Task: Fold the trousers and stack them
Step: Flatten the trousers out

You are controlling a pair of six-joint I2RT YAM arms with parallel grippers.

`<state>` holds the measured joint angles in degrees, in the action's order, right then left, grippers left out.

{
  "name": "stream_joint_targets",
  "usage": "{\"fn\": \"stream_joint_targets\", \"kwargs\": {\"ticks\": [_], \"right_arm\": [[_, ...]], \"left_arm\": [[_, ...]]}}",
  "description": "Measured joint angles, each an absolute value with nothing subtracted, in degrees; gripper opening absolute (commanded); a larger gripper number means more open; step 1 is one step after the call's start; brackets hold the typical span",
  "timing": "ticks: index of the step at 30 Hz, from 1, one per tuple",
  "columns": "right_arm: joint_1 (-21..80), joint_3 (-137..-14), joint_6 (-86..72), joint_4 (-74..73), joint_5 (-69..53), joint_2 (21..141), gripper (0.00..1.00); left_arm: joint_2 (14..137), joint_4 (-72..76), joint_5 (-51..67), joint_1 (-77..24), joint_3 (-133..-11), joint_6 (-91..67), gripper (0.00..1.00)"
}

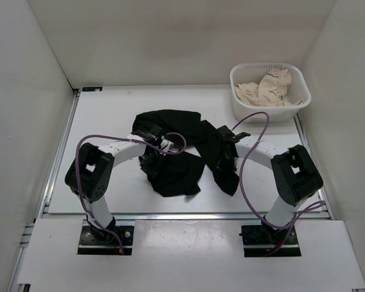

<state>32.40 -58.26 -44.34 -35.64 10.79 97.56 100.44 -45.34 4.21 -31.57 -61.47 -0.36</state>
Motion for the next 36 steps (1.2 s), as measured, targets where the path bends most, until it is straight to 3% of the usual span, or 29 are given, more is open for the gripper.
{"fn": "stream_joint_targets", "kwargs": {"ticks": [4, 8, 13, 18, 22, 28, 31, 32, 33, 34, 35, 36], "right_arm": [[29.02, -55.88, -45.84, -38.54, 13.02, 92.25, 0.0], [25.32, -58.28, -46.54, -45.23, 20.71, 78.13, 0.0], [24.47, -75.31, -42.68, -49.15, 33.41, 59.31, 0.0], [24.4, -93.89, -33.56, -44.91, 40.05, 53.17, 0.0], [24.53, -109.73, -27.0, -41.54, 36.8, 61.1, 0.0], [31.7, -142.45, -23.38, -33.78, 23.59, 97.97, 0.0], [34.74, -145.18, -26.63, -26.87, 13.54, 113.21, 0.0], [35.57, -145.1, -28.6, -25.21, 10.17, 117.78, 0.1], [36.25, -145.95, -31.27, -24.27, 6.66, 123.37, 0.29], [36.91, -147.37, -33.8, -23.33, 3.33, 128.81, 0.56], [37.45, -147.81, -36.14, -22.41, -0.73, 133.69, 0.99], [37.87, -147.63, -38.19, -22.5, -4.99, 137.99, 0.99]], "left_arm": [[100.12, -44.07, 3.31, -30.63, -61.12, 0.03, 0.14], [94.8, -44.16, 1.93, -27.99, -58.37, -0.01, 0.14], [78.17, -46.59, -1.21, -18.72, -58.52, -0.03, 0.14], [63.05, -49.8, -3.01, -15.49, -64.14, -0.01, 0.14], [58.96, -53.21, -2.92, -15.05, -62.59, 0.01, 0.14], [59.57, -59.86, -2.52, -13.15, -58.06, 0.01, 0.14], [58.35, -60.38, -2.96, -11.68, -57.8, 0.03, 0.14], [57.89, -60.58, -3.14, -11.0, -57.76, 0.01, 0.14], [57.36, -60.62, -3.2, -10.07, -57.65, 0.01, 0.14], [56.88, -60.69, -3.18, -9.28, -57.47, 0.01, 0.14], [56.34, -60.75, -3.18, -8.45, -57.28, 0.01, 0.14], [55.86, -60.8, -3.09, -7.84, -56.99, 0.01, 0.14]]}}
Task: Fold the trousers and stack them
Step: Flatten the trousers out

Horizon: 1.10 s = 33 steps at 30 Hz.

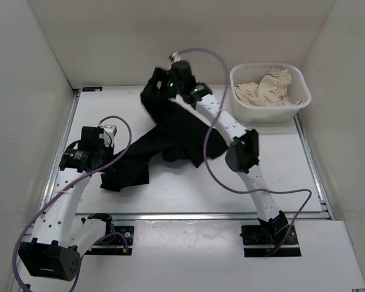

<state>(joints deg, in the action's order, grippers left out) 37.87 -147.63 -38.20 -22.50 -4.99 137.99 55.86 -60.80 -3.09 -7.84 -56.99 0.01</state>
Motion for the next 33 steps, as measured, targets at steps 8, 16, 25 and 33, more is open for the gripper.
{"fn": "stream_joint_targets", "kwargs": {"ticks": [8, 16, 25, 33], "right_arm": [[38.94, -122.65, -36.93, -34.22, -16.21, 138.69, 0.99], [28.45, -92.4, -35.9, -35.51, -2.26, 95.18, 0.99], [25.78, -70.48, -41.39, -35.09, 4.25, 91.35, 0.99], [17.58, -67.0, -44.4, -35.97, 8.54, 91.98, 0.99]], "left_arm": [[54.94, -61.34, -1.3, -5.3, -53.8, 0.01, 0.14], [60.29, -62.22, -0.97, -5.28, -55.7, 0.03, 1.0], [75.53, -60.66, 4.34, -6.85, -83.53, -0.01, 1.0], [112.86, -54.33, 7.38, -13.34, -105.38, -0.01, 1.0]]}}
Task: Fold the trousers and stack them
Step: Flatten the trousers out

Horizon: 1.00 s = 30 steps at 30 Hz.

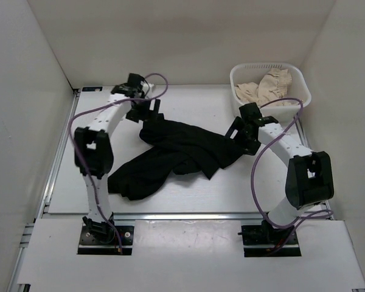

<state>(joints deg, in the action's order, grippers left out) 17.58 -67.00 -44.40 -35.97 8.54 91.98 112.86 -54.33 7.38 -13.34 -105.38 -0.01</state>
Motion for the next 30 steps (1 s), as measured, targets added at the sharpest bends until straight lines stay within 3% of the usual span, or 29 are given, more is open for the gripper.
{"fn": "stream_joint_targets", "kwargs": {"ticks": [5, 6, 7, 8, 10, 12, 13, 15, 16, 23, 26, 30], "right_arm": [[15.31, -66.54, -45.15, -34.04, 8.12, 95.37, 0.99], [15.0, -66.5, -45.52, -33.3, 7.86, 96.75, 0.99], [14.68, -66.43, -46.02, -32.64, 7.42, 98.08, 0.99], [14.5, -66.24, -46.44, -31.83, 7.05, 99.44, 0.99], [14.28, -66.08, -47.35, -30.96, 6.33, 101.65, 0.93], [14.22, -66.17, -47.9, -30.3, 5.78, 103.68, 0.8], [14.17, -66.37, -48.23, -29.89, 5.56, 103.83, 0.5], [13.89, -66.37, -48.42, -28.16, 4.71, 104.44, 0.21], [13.87, -66.35, -48.71, -27.75, 4.21, 104.99, 0.0], [13.93, -66.89, -48.88, -29.54, 3.68, 101.06, 0.0], [14.35, -67.33, -48.38, -32.03, 6.24, 90.06, 0.0], [15.49, -66.81, -48.51, -32.16, 8.6, 66.65, 0.0]], "left_arm": [[126.56, -51.64, 3.9, -16.43, -105.67, -0.01, 0.99], [127.94, -51.0, 2.9, -16.78, -104.99, -0.01, 0.92], [128.9, -50.59, 2.13, -16.91, -104.42, 0.08, 0.8], [129.03, -50.37, 0.73, -16.95, -104.42, 0.01, 0.51], [128.7, -49.58, 0.19, -16.4, -104.42, -0.23, 0.14], [128.7, -48.51, 0.08, -15.42, -104.18, 0.01, 0.14], [128.7, -48.18, 0.1, -14.98, -103.85, 0.05, 0.14], [128.68, -47.86, 0.21, -14.13, -103.44, -0.01, 0.14], [128.64, -47.9, 0.21, -13.56, -103.39, 0.01, 0.14], [126.43, -49.76, -0.45, -8.91, -113.36, 0.01, 0.14], [119.04, -48.47, -0.75, -6.02, -117.58, -0.03, 0.14], [96.05, -48.75, 0.19, -3.27, -112.12, -0.47, 0.14]]}}
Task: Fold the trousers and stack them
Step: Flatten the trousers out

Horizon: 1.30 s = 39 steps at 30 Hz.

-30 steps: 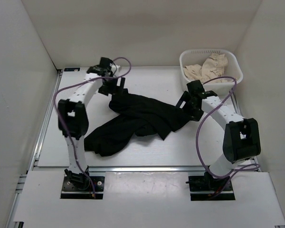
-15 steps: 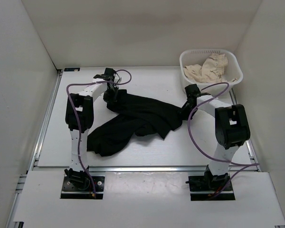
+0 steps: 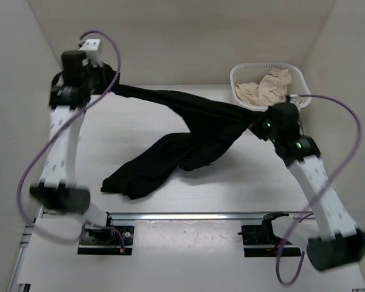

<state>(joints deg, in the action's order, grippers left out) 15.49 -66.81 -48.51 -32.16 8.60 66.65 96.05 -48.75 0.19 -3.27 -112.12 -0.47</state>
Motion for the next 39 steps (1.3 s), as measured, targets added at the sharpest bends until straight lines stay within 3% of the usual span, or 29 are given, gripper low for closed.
{"fn": "stream_joint_targets", "kwargs": {"ticks": [2, 6, 9, 10, 12, 14, 16, 18, 19, 20, 26, 36, 39], "right_arm": [[16.12, -63.31, -49.21, -31.68, 9.06, 55.75, 0.0], [16.51, -50.48, -51.55, -36.56, 7.55, 40.38, 0.66], [16.95, -37.52, -53.84, -42.24, 3.09, 37.23, 0.83], [17.08, -34.15, -54.41, -45.45, 2.04, 36.75, 0.93], [17.41, -30.83, -55.53, -53.89, 1.45, 33.67, 0.99], [17.39, -32.08, -56.21, -57.54, 2.92, 29.34, 0.99], [17.39, -36.38, -56.49, -60.27, 4.91, 27.75, 0.99], [17.39, -39.9, -55.94, -60.1, 5.48, 31.03, 0.99], [17.39, -41.28, -55.33, -59.46, 5.45, 34.65, 0.99], [17.39, -42.5, -54.65, -58.81, 5.43, 39.16, 0.99], [15.57, -49.1, -48.18, -53.65, 8.95, 62.92, 0.99], [3.84, -36.84, -44.4, -38.22, 4.91, 74.76, 0.99], [3.64, -36.8, -44.62, -37.78, 3.4, 75.18, 0.9]], "left_arm": [[81.21, -49.32, 0.49, -3.22, -103.15, -0.51, 0.14], [57.43, -54.81, 0.45, -3.7, -82.61, -0.4, 0.14], [52.84, -63.07, -0.75, -2.85, -69.08, -0.27, 0.14], [52.73, -65.14, -1.39, -2.7, -64.01, -0.25, 0.14], [53.01, -68.05, -3.75, -2.68, -54.96, -0.23, 0.14], [49.89, -71.55, -6.85, -2.66, -47.0, -0.23, 0.14], [45.41, -74.54, -10.26, -2.57, -42.87, -0.12, 0.3], [42.48, -76.16, -12.78, -2.28, -41.98, -0.12, 0.64], [41.82, -76.38, -13.98, -2.2, -42.0, 0.01, 0.96], [41.76, -76.38, -14.9, -2.13, -42.04, 0.27, 1.0], [48.73, -76.2, -15.62, -1.89, -47.53, 0.01, 1.0], [72.55, -63.77, -6.02, -4.45, -51.64, 0.01, 1.0], [79.48, -59.7, -3.36, -5.63, -50.63, 0.01, 1.0]]}}
